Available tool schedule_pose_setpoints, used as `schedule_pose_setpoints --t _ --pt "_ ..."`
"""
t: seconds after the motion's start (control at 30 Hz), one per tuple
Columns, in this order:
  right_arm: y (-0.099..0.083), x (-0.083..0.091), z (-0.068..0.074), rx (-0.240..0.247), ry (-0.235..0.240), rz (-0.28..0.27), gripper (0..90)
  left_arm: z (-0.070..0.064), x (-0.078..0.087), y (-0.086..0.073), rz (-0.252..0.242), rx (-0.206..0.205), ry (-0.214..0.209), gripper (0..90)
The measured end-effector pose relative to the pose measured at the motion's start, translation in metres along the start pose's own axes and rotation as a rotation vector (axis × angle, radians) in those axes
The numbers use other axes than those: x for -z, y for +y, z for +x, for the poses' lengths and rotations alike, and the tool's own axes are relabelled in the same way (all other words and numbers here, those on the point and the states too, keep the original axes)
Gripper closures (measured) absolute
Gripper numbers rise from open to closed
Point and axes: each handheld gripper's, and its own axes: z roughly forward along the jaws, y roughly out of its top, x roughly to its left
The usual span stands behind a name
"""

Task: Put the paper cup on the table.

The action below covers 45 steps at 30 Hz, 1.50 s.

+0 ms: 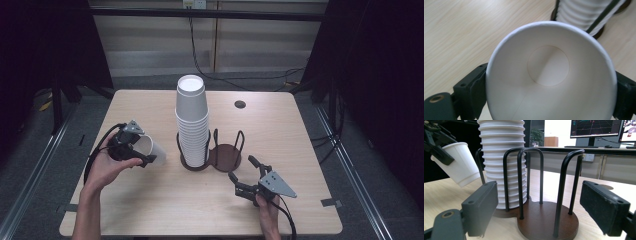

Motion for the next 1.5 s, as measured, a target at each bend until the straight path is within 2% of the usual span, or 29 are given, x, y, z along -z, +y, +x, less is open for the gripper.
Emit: schedule_pose_setpoints --t 0.03,0.1,0.17,0.23,0.33,0.4,0.47,0.5,0.57,0.7,0.8,0.93,1.03,1.27,1.33,1.37,1.4,1.43,1.5 --pt "0.0 0.0 0.0 0.001 0.0 0.0 14.4 0.0 0.001 0.002 0.015 -0.01 0.011 8.8" --pt "0.0 0.0 0.0 0.002 0.0 -0.001 14.4 0.003 0.003 0.006 0.027 -0.031 0.005 8.5" --pt "0.0 0.0 0.0 0.002 0.0 0.0 14.4 0.006 0.005 0.009 0.021 -0.022 -0.001 8.3" --pt "0.0 0.0 0.0 0.002 0.0 -0.001 14.4 0.009 0.004 0.012 0.039 -0.03 -0.003 8.1" --pt "0.0 0.0 0.0 0.002 0.0 -0.001 14.4 0.012 0.0 0.016 0.09 -0.038 0.008 7.9" --pt "0.0 0.0 0.0 0.002 0.0 -0.001 14.4 0.016 -0.003 0.017 0.1 -0.028 0.006 7.8" --pt "0.0 0.0 0.0 0.001 0.0 0.0 14.3 0.02 -0.007 0.019 0.11 -0.035 -0.01 7.8" --pt "0.0 0.0 0.0 0.001 0.0 0.0 14.4 0.021 -0.009 0.019 0.117 -0.022 -0.011 7.7" --pt "0.0 0.0 0.0 0.001 0.0 0.0 14.4 0.024 -0.013 0.02 0.14 -0.032 0.005 7.6" --pt "0.0 0.0 0.0 0.001 0.0 0.0 14.4 0.026 -0.02 0.022 0.155 -0.018 0.001 7.3" --pt "0.0 0.0 0.0 0.002 0.0 -0.001 14.4 0.026 -0.026 0.023 0.179 -0.044 -0.019 7.2" --pt "0.0 0.0 0.0 0.002 0.0 0.0 14.0 0.023 -0.034 0.025 0.218 -0.058 -0.004 6.9" --pt "0.0 0.0 0.0 0.002 -0.001 -0.001 13.3 0.023 -0.037 0.025 0.198 -0.053 0.002 6.2" --pt "0.0 0.0 0.0 0.002 0.0 -0.001 13.4 0.026 -0.039 0.022 0.169 -0.045 -0.013 5.6" --pt "0.0 0.0 0.0 0.002 0.0 0.0 13.7 0.026 -0.042 0.021 0.154 -0.014 -0.018 5.2" --pt "0.0 0.0 0.0 0.001 0.003 0.001 13.8 0.026 -0.043 0.021 0.152 -0.008 -0.023 5.1" --pt "0.0 0.0 0.0 0.001 0.006 0.002 13.8 0.027 -0.045 0.02 0.134 -0.019 -0.025 5.0" --pt "0.0 0.0 0.0 0.001 0.006 0.001 13.8 0.027 -0.047 0.019 0.128 0.0 -0.034 4.8" --pt "0.0 0.0 0.0 0.001 0.006 0.002 13.8 0.027 -0.051 0.018 0.143 0.0 -0.042 4.5"
